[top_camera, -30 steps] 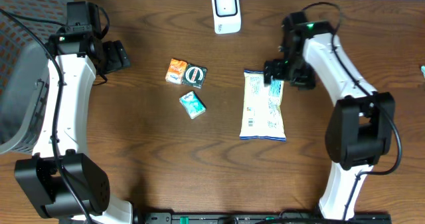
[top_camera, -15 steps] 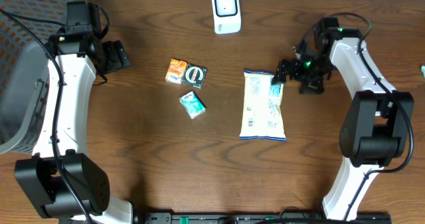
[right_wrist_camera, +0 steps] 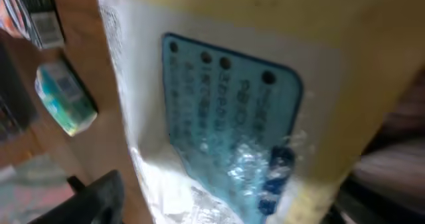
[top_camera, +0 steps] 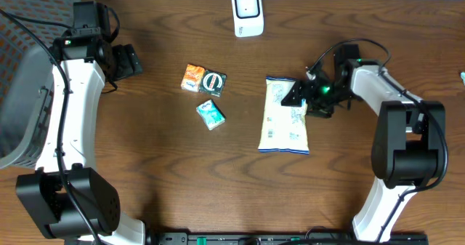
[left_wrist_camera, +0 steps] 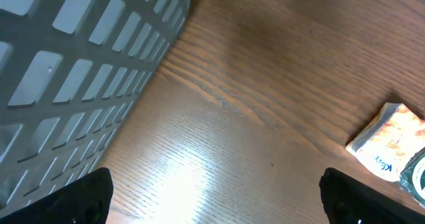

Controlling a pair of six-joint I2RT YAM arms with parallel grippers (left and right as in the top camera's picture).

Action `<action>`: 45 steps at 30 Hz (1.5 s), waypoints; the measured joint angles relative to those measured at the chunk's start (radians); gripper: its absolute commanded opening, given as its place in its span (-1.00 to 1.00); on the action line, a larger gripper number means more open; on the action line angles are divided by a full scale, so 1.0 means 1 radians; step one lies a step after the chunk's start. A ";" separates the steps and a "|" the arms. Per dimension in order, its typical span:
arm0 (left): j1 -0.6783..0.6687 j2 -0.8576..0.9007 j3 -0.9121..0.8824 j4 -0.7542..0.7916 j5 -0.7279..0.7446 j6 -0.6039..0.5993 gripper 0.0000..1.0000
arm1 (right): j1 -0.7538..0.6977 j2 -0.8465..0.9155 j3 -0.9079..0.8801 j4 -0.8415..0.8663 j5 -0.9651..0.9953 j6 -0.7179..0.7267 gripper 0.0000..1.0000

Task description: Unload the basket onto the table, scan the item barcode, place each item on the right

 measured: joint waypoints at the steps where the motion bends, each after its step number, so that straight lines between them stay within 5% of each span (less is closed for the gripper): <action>1: 0.000 0.000 0.000 0.000 0.000 0.000 0.95 | 0.012 -0.005 -0.015 0.023 0.005 0.016 0.32; 3: 0.000 0.000 0.000 0.000 0.000 0.000 0.96 | 0.030 -0.012 -0.033 0.050 0.029 0.058 -0.08; 6: 0.000 0.000 0.000 0.000 0.000 0.000 0.95 | 0.054 -0.015 -0.051 0.081 0.080 0.100 -0.96; 15: 0.000 0.000 0.000 0.000 0.000 0.000 0.95 | 0.064 -0.010 -0.055 0.078 0.105 0.162 -0.97; 23: 0.000 0.000 0.000 0.000 0.000 0.000 0.95 | -0.005 -0.003 0.075 -0.117 0.198 0.127 -0.98; 24: 0.000 0.000 0.000 0.000 0.000 0.000 0.95 | -0.014 -0.002 0.098 -0.137 0.209 0.117 -0.83; 26: 0.000 0.000 0.000 0.000 0.000 0.000 0.95 | -0.024 -0.002 0.147 -0.177 0.230 0.094 0.09; 29: 0.000 0.000 0.000 0.000 0.000 0.000 0.95 | -0.023 -0.002 0.172 -0.211 0.240 0.080 0.59; 35: 0.000 0.000 0.000 0.000 0.000 0.000 0.95 | 0.000 -0.002 0.174 -0.307 0.249 0.066 0.99; 45: 0.000 0.000 0.000 0.000 0.000 0.000 0.95 | 0.068 -0.002 0.101 -0.181 0.259 0.087 0.98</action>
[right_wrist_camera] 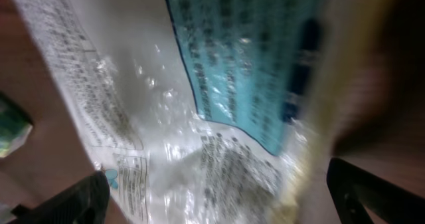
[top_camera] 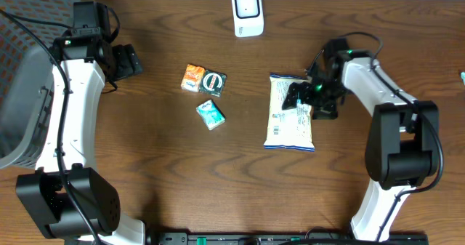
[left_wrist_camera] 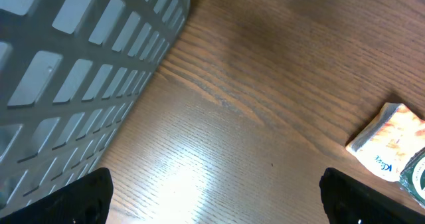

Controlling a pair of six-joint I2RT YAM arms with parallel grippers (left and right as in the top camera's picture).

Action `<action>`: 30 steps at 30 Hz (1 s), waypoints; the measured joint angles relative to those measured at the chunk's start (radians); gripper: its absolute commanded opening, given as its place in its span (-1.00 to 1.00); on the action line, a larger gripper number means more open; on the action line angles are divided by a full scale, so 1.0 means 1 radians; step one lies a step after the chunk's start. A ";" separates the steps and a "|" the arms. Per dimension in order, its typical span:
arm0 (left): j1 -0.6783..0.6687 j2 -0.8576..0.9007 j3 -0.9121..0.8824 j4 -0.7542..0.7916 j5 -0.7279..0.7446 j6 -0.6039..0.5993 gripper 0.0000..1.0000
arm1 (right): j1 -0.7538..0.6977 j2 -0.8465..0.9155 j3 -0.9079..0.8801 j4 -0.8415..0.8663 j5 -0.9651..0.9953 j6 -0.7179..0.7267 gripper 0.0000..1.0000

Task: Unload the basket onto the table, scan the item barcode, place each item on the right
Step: 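Lift the white snack bag and swing it up toward the scanner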

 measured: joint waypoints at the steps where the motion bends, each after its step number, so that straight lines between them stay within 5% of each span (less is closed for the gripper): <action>1: 0.000 0.000 0.000 0.000 0.000 0.000 0.95 | 0.008 0.000 -0.017 0.019 -0.001 0.014 0.96; 4: 0.000 0.000 0.000 0.000 0.000 0.000 0.95 | 0.032 -0.025 -0.061 0.095 -0.005 0.068 0.60; 9: 0.000 0.000 0.000 0.000 0.000 0.000 0.95 | 0.065 -0.046 -0.141 0.202 -0.035 0.134 -0.65; 11: 0.000 0.000 0.000 0.000 0.000 0.000 0.95 | 0.071 -0.046 -0.152 0.222 -0.066 0.154 -0.98; 30: 0.000 0.000 0.000 0.000 0.000 0.000 0.95 | -0.010 -0.011 -0.031 0.202 -0.277 0.126 -0.97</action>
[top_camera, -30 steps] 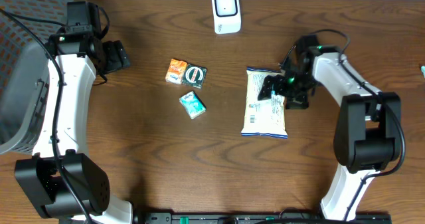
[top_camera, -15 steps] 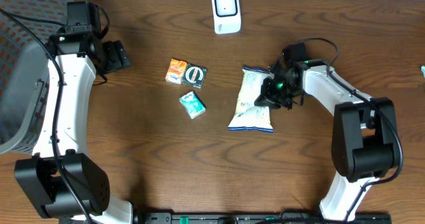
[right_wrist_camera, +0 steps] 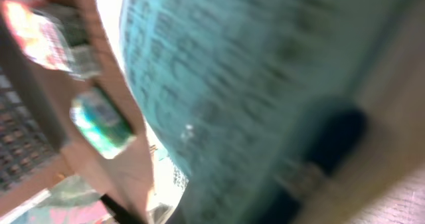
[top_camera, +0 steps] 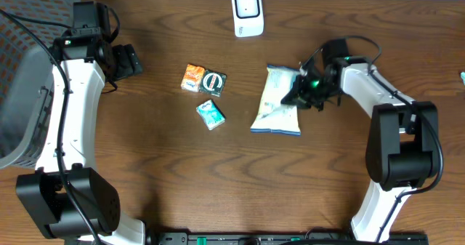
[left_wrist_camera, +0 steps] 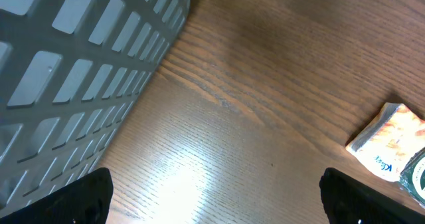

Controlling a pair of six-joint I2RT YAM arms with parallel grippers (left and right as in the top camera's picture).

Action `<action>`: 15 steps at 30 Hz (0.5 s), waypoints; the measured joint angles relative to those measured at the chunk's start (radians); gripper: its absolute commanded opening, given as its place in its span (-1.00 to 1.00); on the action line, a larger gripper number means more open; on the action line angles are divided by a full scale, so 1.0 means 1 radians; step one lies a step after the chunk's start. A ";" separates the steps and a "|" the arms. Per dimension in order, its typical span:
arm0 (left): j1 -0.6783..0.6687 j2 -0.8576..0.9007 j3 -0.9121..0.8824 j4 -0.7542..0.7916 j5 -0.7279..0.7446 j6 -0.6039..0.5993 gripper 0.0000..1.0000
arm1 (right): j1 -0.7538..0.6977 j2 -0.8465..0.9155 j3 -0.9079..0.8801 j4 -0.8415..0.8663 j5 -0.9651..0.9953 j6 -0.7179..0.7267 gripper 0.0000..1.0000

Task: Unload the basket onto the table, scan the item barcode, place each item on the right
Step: 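Lift the white snack bag and swing it up toward the scanner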

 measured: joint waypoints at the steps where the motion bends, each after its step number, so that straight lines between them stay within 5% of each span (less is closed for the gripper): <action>1: 0.000 0.000 0.000 0.000 0.000 0.000 0.95 | -0.003 0.000 0.016 0.000 -0.011 -0.007 -0.98; 15: 0.000 0.000 0.000 0.000 0.000 0.000 0.95 | 0.001 -0.174 0.118 0.034 -0.152 -0.117 -0.98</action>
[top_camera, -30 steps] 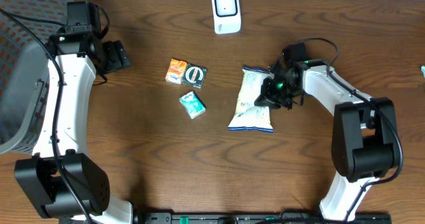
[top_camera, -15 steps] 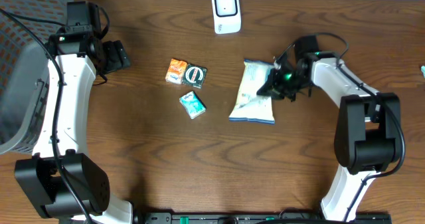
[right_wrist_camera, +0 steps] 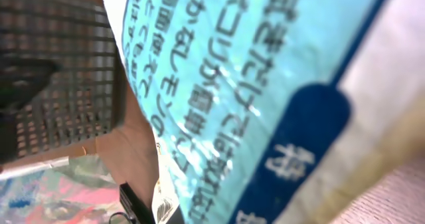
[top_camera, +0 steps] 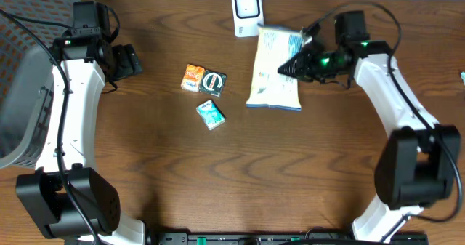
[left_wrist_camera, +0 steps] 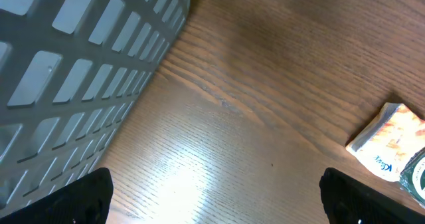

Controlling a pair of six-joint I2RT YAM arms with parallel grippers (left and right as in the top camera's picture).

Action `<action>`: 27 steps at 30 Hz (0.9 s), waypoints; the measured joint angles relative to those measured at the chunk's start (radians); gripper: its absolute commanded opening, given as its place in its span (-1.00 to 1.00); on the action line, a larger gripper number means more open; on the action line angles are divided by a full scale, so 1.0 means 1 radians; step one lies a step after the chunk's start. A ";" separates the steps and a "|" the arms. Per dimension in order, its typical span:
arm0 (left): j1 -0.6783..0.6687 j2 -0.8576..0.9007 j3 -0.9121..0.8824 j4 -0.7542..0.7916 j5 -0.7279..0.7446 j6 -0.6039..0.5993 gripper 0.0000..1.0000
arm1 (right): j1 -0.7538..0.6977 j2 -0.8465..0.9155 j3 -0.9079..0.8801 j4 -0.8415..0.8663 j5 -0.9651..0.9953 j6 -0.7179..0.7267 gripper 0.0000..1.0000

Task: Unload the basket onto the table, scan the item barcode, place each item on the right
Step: 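Lift the white snack bag and swing it up toward the scanner, then hold the white snack bag up against the scanner face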

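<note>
My right gripper (top_camera: 296,65) is shut on the pale snack bag (top_camera: 274,69), which hangs lifted above the table just below and right of the white barcode scanner (top_camera: 247,12). The bag's blue label with Japanese print (right_wrist_camera: 252,84) fills the right wrist view and hides the fingers. My left gripper (left_wrist_camera: 212,197) stands open at the far left over bare wood, beside the grey basket (left_wrist_camera: 73,58), with its fingertips (left_wrist_camera: 80,197) wide apart.
Three small packets lie left of centre: an orange one (top_camera: 192,78), a dark round-logo one (top_camera: 213,83) and a teal one (top_camera: 211,114). The orange packet (left_wrist_camera: 388,137) also shows in the left wrist view. The grey basket (top_camera: 25,78) sits at the left edge.
My right gripper has moved up and toward the back with the snack bag. The bag is now close beside the scanner instead of mid-table. The left arm has not moved.
The snack bag lay flat on the table right of centre with my right gripper at its edge. Then the gripper stood on the bag a little nearer the scanner. Then the bag was tilted and shifted left, and now it is held raised by the scanner.
</note>
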 measured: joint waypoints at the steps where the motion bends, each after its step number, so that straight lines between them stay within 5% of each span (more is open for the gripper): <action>1: 0.000 0.000 0.000 0.000 0.000 0.000 0.95 | 0.000 -0.019 0.001 0.010 -0.004 -0.003 -0.98; 16: 0.000 0.000 0.000 0.000 0.000 0.000 0.95 | 0.031 -0.114 0.010 0.286 -0.182 0.017 -0.98; 27: 0.000 0.000 0.000 0.000 0.000 0.000 0.95 | 0.036 -0.114 0.010 0.306 -0.228 0.054 -0.98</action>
